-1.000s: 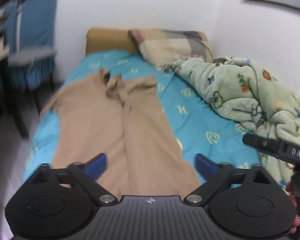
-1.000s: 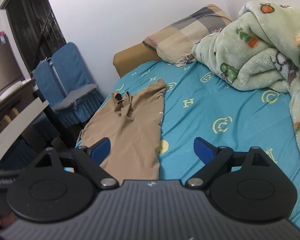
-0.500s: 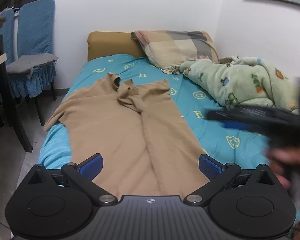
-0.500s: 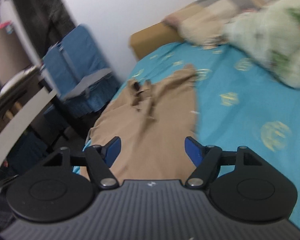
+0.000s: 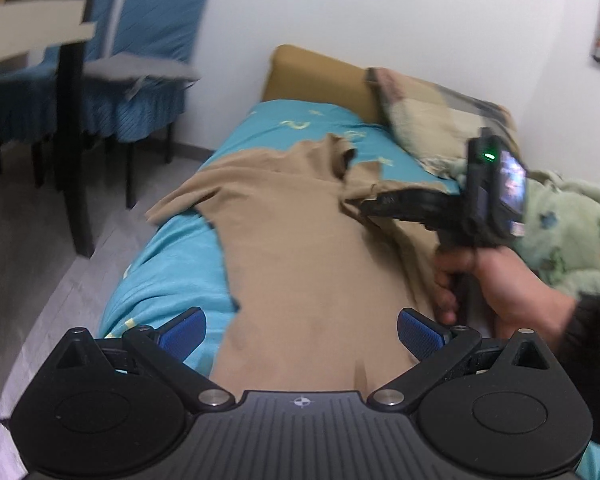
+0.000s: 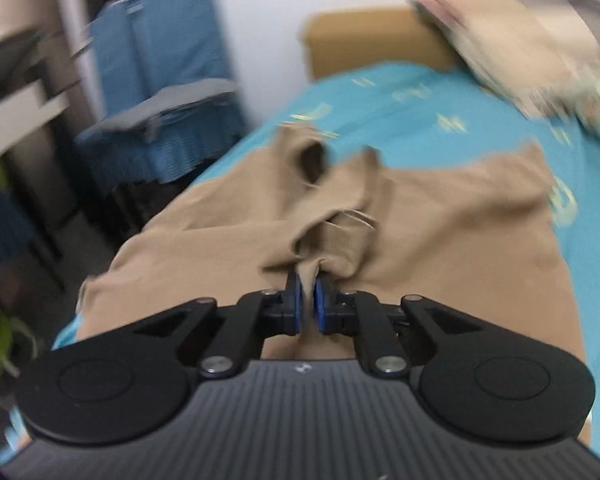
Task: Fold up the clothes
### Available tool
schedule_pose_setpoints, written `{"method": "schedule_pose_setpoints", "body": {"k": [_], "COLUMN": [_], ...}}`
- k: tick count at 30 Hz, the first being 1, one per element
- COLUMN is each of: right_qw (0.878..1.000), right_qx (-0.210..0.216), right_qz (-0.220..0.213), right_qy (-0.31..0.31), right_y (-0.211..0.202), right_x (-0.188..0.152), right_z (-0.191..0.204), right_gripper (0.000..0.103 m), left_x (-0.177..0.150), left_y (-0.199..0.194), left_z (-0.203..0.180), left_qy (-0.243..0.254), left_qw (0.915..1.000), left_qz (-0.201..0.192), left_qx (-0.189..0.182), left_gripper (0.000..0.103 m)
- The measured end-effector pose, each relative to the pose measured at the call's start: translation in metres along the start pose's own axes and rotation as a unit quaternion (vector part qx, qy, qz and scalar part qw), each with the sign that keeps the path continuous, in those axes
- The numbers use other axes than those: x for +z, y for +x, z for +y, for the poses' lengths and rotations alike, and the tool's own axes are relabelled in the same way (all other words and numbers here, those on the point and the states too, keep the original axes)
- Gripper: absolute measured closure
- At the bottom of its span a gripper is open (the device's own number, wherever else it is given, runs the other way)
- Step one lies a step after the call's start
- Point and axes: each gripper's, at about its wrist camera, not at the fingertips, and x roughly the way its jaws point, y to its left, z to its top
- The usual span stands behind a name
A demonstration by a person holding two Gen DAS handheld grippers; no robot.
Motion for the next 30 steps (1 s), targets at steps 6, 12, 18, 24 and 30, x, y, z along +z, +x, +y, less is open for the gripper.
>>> {"method": "schedule_pose_setpoints", "body": {"k": [6,12,18,24,30], "right_qw": [0.993,0.992,0.997,0.989,0.986], "right_qx": [0.039,0.075,0.022,-0.052,-0.037], "right_qz": [0.015,-0.011,-0.03,0.058,0.043], "right_qy": [-0.112,-0.097,-0.071,-0.129,-0.159], "right_y": [-0.011,-0.031,-0.03,0.039,0.078], "right_x": [-0.004,0.012,0.023,0.032,0.059], "right_z": [0.047,0.046,0.016,0.011,0.053], "right_gripper": [0.09,0.039,0.052,0.066,0.066], "left_x": [0.0,0.0,0.0,-0.003,-0.002], "left_y": [0.001,-0.011,-0.012,-0.007,0.001], "left_z": [0.006,0.0,-0.001,-0.003,0.008], "left_qy": [-0.021,-0.018,-0.025,-0.014,-0.033], "left_qw": [0.9996,0.9995,0.9994,0.9997,0.9991], "left_qz": [-0.018,-0.024,-0.023,-0.02,-0.015], "left_qx": [0.004,0.009,0.005,0.008,0.021], "left_gripper": [0.0,0.0,0.0,0.0,0.0]}}
